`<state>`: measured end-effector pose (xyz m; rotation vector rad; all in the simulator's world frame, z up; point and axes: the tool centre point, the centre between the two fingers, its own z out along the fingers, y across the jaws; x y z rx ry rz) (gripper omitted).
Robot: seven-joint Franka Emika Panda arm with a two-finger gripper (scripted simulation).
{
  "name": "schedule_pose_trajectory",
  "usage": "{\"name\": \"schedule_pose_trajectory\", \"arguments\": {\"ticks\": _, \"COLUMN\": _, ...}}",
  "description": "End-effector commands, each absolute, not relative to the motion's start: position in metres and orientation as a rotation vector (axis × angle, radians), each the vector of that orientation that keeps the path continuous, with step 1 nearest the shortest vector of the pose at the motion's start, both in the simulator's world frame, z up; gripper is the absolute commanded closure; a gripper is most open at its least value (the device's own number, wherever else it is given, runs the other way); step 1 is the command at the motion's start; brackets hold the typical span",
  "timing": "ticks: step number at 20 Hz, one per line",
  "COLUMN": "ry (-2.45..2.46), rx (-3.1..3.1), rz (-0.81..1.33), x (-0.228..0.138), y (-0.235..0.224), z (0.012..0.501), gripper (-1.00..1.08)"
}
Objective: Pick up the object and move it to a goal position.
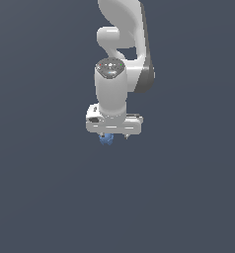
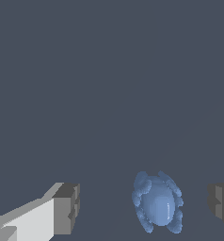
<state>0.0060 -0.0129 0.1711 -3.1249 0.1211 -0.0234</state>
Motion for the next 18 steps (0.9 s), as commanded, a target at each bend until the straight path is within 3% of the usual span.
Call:
{"name": "schedule_pose_trajectory", "arguments": {"ticks": 1, "ry": 0.121, "rx": -3.125, "rz": -0.023, "x": 0.006, "y": -0.013, "z": 0.171, "gripper": -0.92}}
{"name": "schedule_pose_trajectory", "arguments": {"ticks": 18, "ry": 0.071, "rx": -3.136, "rz": -0.061, "x": 0.006, "y": -0.025, "z": 0.173, "gripper": -0.92}}
